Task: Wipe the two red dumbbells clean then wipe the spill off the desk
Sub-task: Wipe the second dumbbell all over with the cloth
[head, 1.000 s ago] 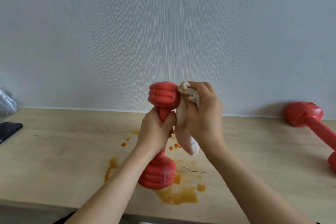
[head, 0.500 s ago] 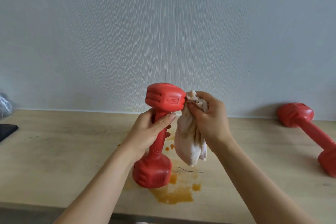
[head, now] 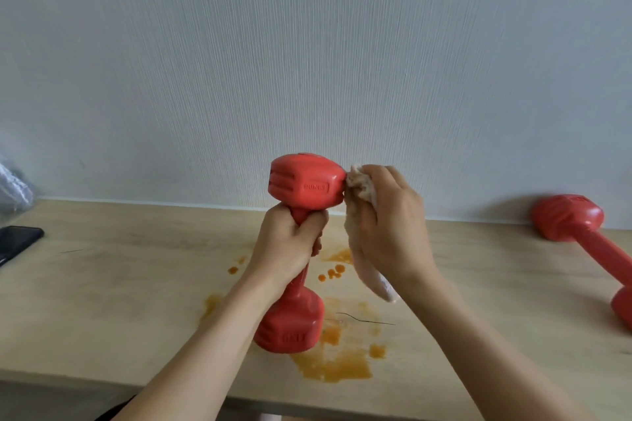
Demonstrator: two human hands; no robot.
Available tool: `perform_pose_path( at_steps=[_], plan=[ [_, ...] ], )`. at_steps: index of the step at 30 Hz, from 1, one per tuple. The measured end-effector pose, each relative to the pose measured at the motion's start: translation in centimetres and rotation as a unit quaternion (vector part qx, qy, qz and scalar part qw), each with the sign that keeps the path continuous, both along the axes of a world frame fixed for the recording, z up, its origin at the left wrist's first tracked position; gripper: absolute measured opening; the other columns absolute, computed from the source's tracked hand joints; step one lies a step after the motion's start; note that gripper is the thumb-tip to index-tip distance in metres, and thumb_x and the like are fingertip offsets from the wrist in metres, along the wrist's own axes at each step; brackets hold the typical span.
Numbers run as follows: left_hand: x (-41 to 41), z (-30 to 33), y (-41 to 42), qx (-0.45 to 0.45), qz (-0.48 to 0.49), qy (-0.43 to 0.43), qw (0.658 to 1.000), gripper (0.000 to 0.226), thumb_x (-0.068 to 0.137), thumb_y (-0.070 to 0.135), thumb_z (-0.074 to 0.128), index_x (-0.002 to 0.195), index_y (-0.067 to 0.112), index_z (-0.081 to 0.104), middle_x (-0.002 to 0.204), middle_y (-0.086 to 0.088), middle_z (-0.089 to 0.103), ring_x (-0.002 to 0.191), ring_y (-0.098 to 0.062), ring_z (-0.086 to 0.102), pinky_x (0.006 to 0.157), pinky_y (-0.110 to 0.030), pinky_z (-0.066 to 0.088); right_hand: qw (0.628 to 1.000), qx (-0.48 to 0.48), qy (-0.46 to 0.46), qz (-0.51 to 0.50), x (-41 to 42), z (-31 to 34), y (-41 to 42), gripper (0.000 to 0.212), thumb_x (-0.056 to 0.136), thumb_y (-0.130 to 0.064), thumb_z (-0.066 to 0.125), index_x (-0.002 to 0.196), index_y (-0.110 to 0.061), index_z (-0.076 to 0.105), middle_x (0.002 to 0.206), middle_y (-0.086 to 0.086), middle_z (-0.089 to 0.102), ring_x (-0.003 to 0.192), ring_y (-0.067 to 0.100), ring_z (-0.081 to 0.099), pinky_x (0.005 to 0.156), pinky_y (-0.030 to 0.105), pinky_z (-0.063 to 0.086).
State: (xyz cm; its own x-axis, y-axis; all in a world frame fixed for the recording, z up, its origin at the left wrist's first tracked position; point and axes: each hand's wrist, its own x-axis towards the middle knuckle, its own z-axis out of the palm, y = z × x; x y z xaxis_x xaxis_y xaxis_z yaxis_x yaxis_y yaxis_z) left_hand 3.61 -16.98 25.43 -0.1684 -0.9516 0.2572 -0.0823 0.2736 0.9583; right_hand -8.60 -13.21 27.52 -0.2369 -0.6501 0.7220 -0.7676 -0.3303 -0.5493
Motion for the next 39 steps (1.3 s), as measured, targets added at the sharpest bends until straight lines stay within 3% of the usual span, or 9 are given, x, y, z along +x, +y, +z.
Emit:
perform_pose_path(
  at_steps=[4,7,11,13,17,20,27,33,39],
  plan=[
    [-0.1,0.2,-0.4,0.008,0.035,-0.012,0.999,0.035,0.085,0.007,0.055,0.05,0.007,0.052,0.039,0.0,0.049,0.037,-0.01,0.046,0.043,-0.017,0.039,0.996,-0.035,0.081,0.003,1.2,0.1,0.6,0.027,0.072,0.007,0.057,0.098,-0.001,0.061,0.091,0.013,0.06,0.073,0.03,0.058,0.056,0.033,0.045],
    [-0.2,0.2,-0.2,0.006,0.038,-0.022,0.999,0.035,0.085,0.009,0.057,0.05,0.007,0.053,0.039,-0.001,0.05,0.037,-0.01,0.046,0.043,-0.017,0.04,0.998,-0.013,0.065,-0.008,0.8,0.3,0.6,0.026,0.075,0.007,0.056,0.1,-0.001,0.061,0.092,0.014,0.06,0.075,0.032,0.058,0.057,0.038,0.047],
    [-0.1,0.3,0.1,0.001,0.015,-0.032,0.999,0.036,0.085,0.008,0.058,0.05,0.009,0.052,0.039,0.0,0.049,0.038,-0.011,0.046,0.044,-0.018,0.04,0.999,0.039,0.016,-0.015,0.1,0.2,0.0,0.023,0.081,0.005,0.056,0.102,-0.005,0.062,0.098,0.009,0.06,0.08,0.025,0.056,0.067,0.031,0.042],
    [-0.1,0.3,0.1,-0.002,0.005,-0.036,0.999,0.036,0.086,0.007,0.057,0.05,0.009,0.051,0.04,0.0,0.049,0.039,-0.012,0.046,0.045,-0.018,0.04,0.999,0.047,-0.001,-0.019,-0.1,0.1,-0.2,0.019,0.083,0.003,0.056,0.098,-0.006,0.063,0.094,0.005,0.058,0.078,0.022,0.055,0.065,0.026,0.037],
    [-0.1,0.4,0.0,0.007,0.033,-0.034,0.999,0.036,0.085,0.007,0.056,0.05,0.007,0.052,0.039,-0.001,0.049,0.037,-0.011,0.046,0.043,-0.017,0.039,0.999,0.013,0.041,-0.017,0.6,0.2,0.5,0.01,0.081,0.001,0.057,0.091,-0.001,0.061,0.088,0.013,0.06,0.072,0.031,0.057,0.058,0.036,0.045],
    [-0.3,0.3,-0.3,0.01,0.061,-0.012,0.998,0.036,0.085,0.006,0.055,0.05,0.008,0.051,0.039,-0.001,0.047,0.036,-0.01,0.044,0.041,-0.016,0.037,0.994,-0.01,0.112,-0.009,2.0,0.0,1.1,0.009,0.076,0.001,0.057,0.085,0.0,0.057,0.082,0.014,0.058,0.062,0.031,0.054,0.048,0.035,0.043],
    [-0.6,0.1,0.2,-0.035,0.055,-0.061,0.996,0.035,0.084,0.007,0.056,0.05,0.008,0.053,0.039,0.001,0.05,0.037,-0.01,0.048,0.045,-0.019,0.039,0.995,0.06,0.064,-0.045,0.3,-0.5,0.1,0.003,0.084,0.001,0.053,0.083,0.002,0.055,0.086,0.017,0.056,0.071,0.037,0.053,0.056,0.032,0.033],
    [-0.9,0.4,-0.3,-0.016,0.068,-0.026,0.997,0.032,0.083,0.005,0.054,0.051,0.006,0.054,0.039,0.0,0.049,0.035,-0.009,0.046,0.041,-0.017,0.038,0.99,-0.004,0.124,-0.065,1.6,0.2,1.3,0.019,0.063,0.011,0.058,0.077,-0.001,0.055,0.074,0.013,0.056,0.055,0.029,0.049,0.049,0.025,0.028],
    [-0.9,0.1,-0.1,-0.027,0.033,-0.043,0.998,0.037,0.085,0.008,0.057,0.048,0.009,0.051,0.038,0.001,0.05,0.036,-0.009,0.047,0.043,-0.016,0.038,0.994,0.086,0.047,-0.056,-0.1,-0.3,-0.2,0.009,0.082,0.004,0.052,0.088,-0.001,0.057,0.09,0.012,0.056,0.075,0.031,0.052,0.058,0.032,0.029]
  ],
)
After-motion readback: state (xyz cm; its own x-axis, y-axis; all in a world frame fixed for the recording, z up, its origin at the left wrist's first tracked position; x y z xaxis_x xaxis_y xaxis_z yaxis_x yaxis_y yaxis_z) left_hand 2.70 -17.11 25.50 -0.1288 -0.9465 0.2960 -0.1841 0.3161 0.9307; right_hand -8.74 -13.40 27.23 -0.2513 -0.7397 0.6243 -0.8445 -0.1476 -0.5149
